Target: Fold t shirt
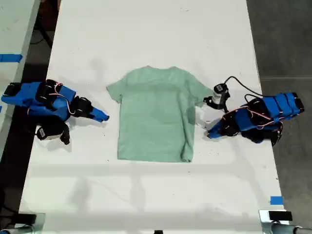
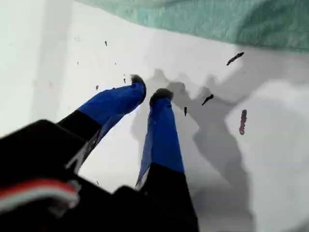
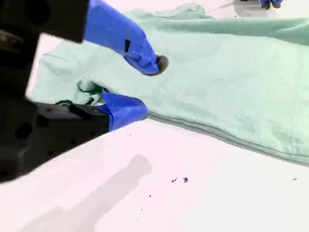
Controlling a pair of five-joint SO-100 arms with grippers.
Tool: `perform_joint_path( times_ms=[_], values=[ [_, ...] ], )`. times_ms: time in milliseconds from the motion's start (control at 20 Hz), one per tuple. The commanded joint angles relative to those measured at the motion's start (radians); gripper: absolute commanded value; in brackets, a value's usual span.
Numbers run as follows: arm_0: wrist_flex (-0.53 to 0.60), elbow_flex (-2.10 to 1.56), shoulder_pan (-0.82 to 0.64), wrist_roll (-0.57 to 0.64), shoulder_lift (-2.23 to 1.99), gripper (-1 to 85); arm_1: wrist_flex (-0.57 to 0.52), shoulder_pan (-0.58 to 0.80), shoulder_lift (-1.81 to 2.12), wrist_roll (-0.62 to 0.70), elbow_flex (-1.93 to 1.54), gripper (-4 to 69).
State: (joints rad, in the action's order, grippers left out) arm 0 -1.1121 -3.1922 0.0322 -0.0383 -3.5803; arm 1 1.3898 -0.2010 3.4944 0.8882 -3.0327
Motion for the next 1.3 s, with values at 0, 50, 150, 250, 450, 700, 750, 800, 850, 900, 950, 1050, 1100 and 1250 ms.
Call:
perform_joint_path(
  times_ms=[0, 50, 150, 250, 450, 700, 750, 800, 850, 900, 950, 1050, 1100, 1250],
  values=[
    [0.018, -0.011, -0.008, 0.002, -0.005, 11.3, -0.025, 0.081, 0.009, -0.029, -0.064, 4.6],
    [0.018, -0.011, -0.008, 0.002, -0.005, 11.3, -0.025, 0.181, 0.009, -0.086, -0.064, 4.5],
    [0.018, -0.011, -0.008, 0.002, -0.005, 11.3, -0.025, 0.359, 0.009, -0.091, -0.064, 4.6],
    [0.018, -0.011, -0.008, 0.002, -0.005, 11.3, -0.025, 0.468, 0.009, -0.213, -0.064, 4.6],
    [0.018, -0.011, -0.008, 0.002, -0.005, 11.3, -0.025, 0.499, 0.009, -0.272, -0.064, 4.4],
    [0.018, -0.011, -0.008, 0.002, -0.005, 11.3, -0.037, 0.548, 0.012, -0.750, -0.029, 1.4],
    [0.018, -0.011, -0.008, 0.002, -0.005, 11.3, -0.035, 0.583, 0.012, -0.818, -0.040, 1.4],
    [0.018, -0.011, -0.008, 0.002, -0.005, 11.3, -0.103, 0.635, 0.012, -0.838, -0.064, -1.2],
    [0.018, -0.011, -0.008, 0.002, -0.005, 11.3, -0.170, 0.632, 0.012, -0.841, -0.071, -1.8],
    [0.018, -0.011, -0.008, 0.002, -0.005, 11.3, -0.186, 0.626, 0.009, -0.841, -0.057, -1.9],
    [0.018, -0.011, -0.008, 0.002, -0.005, 11.3, -0.175, 0.641, -0.018, -0.793, -0.009, -1.0],
    [0.018, -0.011, -0.008, 0.002, -0.005, 11.3, -0.078, 0.736, -0.259, -0.690, 0.204, -0.9],
    [0.018, -0.011, -0.008, 0.002, -0.005, 11.3, -0.066, 0.779, -0.416, -0.632, 0.316, 3.4],
    [0.018, -0.011, -0.008, 0.002, -0.005, 11.3, -0.098, 0.888, -0.816, -0.469, 0.541, 32.9]
  ],
)
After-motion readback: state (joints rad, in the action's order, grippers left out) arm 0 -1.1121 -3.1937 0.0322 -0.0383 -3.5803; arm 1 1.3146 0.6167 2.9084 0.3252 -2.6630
